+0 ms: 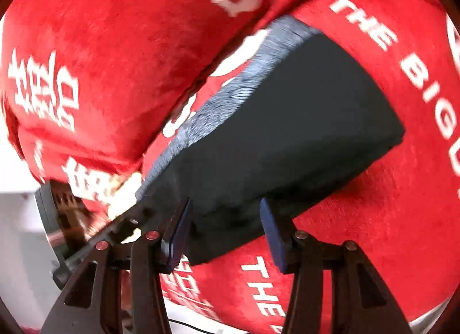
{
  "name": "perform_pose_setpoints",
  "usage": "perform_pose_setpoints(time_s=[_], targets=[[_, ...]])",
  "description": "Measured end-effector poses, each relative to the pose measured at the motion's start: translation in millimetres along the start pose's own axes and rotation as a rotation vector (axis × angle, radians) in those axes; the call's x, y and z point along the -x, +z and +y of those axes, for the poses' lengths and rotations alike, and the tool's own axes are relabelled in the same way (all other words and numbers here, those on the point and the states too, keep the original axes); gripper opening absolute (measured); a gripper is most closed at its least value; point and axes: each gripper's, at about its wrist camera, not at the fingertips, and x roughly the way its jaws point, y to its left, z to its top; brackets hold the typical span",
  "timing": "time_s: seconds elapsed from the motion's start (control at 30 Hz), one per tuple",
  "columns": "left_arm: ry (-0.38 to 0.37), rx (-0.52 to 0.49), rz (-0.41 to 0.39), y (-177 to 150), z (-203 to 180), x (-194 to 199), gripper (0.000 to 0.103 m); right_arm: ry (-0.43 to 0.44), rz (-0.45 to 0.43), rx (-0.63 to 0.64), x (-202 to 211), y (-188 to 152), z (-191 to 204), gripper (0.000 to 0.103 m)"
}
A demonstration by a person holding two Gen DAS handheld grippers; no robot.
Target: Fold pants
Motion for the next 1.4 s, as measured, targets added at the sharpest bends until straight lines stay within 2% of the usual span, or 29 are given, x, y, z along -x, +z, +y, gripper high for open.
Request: perform_pose_setpoints(time_s=[0.03, 0.07, 0.17, 0.2, 0.23, 0.33, 0.4, 0.43, 0.53, 0.57, 0.67, 0.73, 0.83, 0.9, 0.93, 0.97, 1.0, 1.03, 1.1, 1.13, 1.2, 1.27, 1.33, 1.4], targets=[[-0.008, -0.006, 0.007, 2, -6, -4, 0.069, 0.012, 0.004, -0.034, -3, -1, -5, 0.053], [-0.026, -0.010, 0.023, 4, -11, -9, 0.066, 0.026, 0.005, -0.074, -4, -2, -12, 0.053], [-0.101, 0.016, 0.074, 8, -17, -24, 0.065, 0.076, -0.015, -0.131, -5, -4, -25, 0.053], [-0.112, 0.023, 0.087, 10, -18, -29, 0.062, 0.088, -0.019, -0.142, -6, 0, -27, 0.053], [-0.124, 0.027, 0.100, 10, -20, -34, 0.055, 0.099, -0.025, -0.150, -8, 1, -30, 0.053], [-0.123, 0.037, 0.132, 10, -22, -46, 0.053, 0.116, -0.030, -0.170, -13, 5, -36, 0.051], [-0.118, 0.059, 0.135, 9, -20, -49, 0.041, 0.118, -0.026, -0.180, -19, 11, -40, 0.016], [-0.119, 0.075, 0.137, 8, -18, -48, 0.040, 0.087, -0.018, -0.176, -21, 14, -41, 0.006], [-0.131, 0.104, 0.104, 3, -16, -31, 0.040, 0.090, -0.019, -0.113, -14, 17, -25, 0.005], [-0.129, 0.098, 0.090, 1, -17, -26, 0.040, 0.087, -0.019, -0.055, -7, 15, -13, 0.005], [-0.091, 0.064, 0.050, -13, -23, -11, 0.041, 0.065, 0.021, 0.008, -3, 6, 1, 0.005], [-0.047, 0.061, 0.049, -21, -22, -17, 0.041, 0.025, 0.043, 0.008, -10, -2, -3, 0.005], [0.002, 0.081, 0.097, -34, -14, -43, 0.041, -0.036, 0.069, 0.005, -31, -6, -15, 0.005], [0.015, 0.078, 0.070, -35, -15, -44, 0.041, -0.070, 0.083, 0.026, -42, -9, -20, 0.005], [0.025, 0.071, 0.062, -36, -17, -42, 0.046, -0.069, 0.084, 0.034, -45, -5, -19, 0.005], [0.042, 0.066, 0.056, -36, -18, -40, 0.055, -0.069, 0.095, 0.050, -44, -4, -16, 0.006], [0.064, 0.065, 0.045, -36, -19, -37, 0.073, -0.067, 0.109, 0.061, -42, -2, -13, 0.008], [0.075, 0.063, 0.019, -37, -20, -31, 0.077, -0.070, 0.120, 0.070, -42, 0, -8, 0.011], [0.068, 0.052, 0.002, -37, -20, -21, 0.077, -0.110, 0.159, 0.141, -32, 3, 8, 0.018], [0.072, 0.050, 0.001, -37, -20, -17, 0.077, -0.133, 0.162, 0.186, -25, 1, 16, 0.023], [0.094, 0.045, -0.014, -33, -20, -7, 0.077, -0.133, 0.139, 0.281, -3, 2, 36, 0.026], [0.115, 0.039, -0.040, -27, -21, 2, 0.077, -0.136, 0.078, 0.363, 19, 10, 48, 0.043], [0.121, 0.040, -0.055, -20, -23, 7, 0.077, -0.173, -0.011, 0.420, 37, 27, 55, 0.055], [0.110, 0.043, -0.066, -7, -27, 9, 0.077, -0.254, -0.073, 0.421, 41, 49, 52, 0.055]])
